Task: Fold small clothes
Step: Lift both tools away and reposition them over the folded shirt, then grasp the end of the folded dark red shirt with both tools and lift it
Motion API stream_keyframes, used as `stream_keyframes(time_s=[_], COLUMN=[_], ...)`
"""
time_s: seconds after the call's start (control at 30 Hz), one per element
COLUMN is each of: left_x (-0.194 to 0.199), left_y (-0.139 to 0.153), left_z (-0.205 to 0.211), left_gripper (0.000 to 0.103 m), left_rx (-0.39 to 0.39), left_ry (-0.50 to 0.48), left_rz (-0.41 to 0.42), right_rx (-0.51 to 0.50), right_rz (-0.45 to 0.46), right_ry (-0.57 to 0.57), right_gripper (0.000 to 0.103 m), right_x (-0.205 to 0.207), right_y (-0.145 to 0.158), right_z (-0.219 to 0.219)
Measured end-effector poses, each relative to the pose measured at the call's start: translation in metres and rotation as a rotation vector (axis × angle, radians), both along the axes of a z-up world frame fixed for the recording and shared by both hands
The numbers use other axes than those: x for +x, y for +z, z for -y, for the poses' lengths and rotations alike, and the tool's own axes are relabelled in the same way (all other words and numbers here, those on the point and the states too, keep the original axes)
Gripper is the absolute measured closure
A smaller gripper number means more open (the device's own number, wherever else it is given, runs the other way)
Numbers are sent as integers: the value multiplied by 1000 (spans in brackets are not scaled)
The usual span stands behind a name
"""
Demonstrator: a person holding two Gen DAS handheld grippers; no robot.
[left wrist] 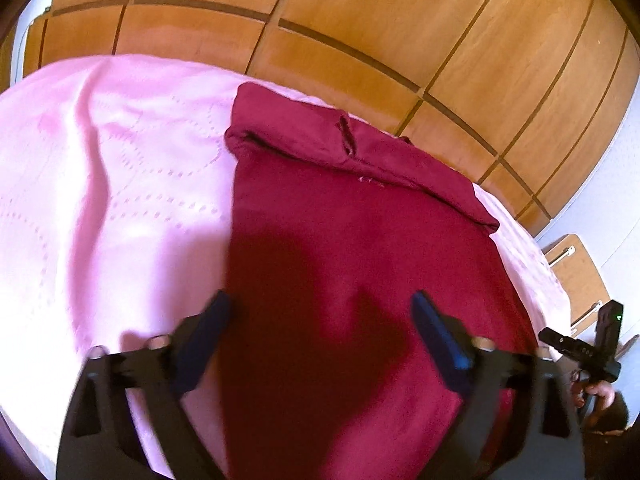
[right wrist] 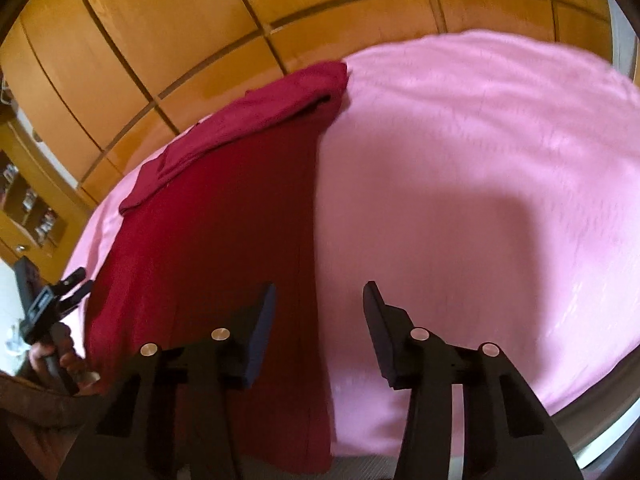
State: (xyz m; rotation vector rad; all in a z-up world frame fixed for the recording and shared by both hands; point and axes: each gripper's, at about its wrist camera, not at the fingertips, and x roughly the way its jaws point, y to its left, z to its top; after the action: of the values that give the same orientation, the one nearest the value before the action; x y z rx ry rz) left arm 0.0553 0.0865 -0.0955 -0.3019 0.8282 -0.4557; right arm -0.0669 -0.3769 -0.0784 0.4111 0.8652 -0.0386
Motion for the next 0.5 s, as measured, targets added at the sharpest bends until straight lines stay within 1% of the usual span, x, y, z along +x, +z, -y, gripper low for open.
stream_keyframes(time_s=[0.03, 0.07, 0.1, 0.23, 0.5], left_x=[-1, -3, -4, -11, -24], left_y=[-2, -3, -4, -9, -17], left_z=[-4, -7, -9, -20, -30], left_gripper=[30, 33, 36, 37, 37], left_rx=[-1, -5, -9, -36, -116], left_ry=[-2, -7, -12, -45, -123], left_rz=[-10, -17, -22, -51, -109], right_rx=[29, 50, 80, 197, 273], right_rz=[-6, -10, -11, -10, -21], right_ry=[10, 16, 25, 87, 130], right_gripper=[67, 69, 69, 69, 69], right_x=[-2, -3, -5, -10, -14], right_y=[-5, -7, -10, -20, -27], right_z=[1, 2, 3, 2, 1])
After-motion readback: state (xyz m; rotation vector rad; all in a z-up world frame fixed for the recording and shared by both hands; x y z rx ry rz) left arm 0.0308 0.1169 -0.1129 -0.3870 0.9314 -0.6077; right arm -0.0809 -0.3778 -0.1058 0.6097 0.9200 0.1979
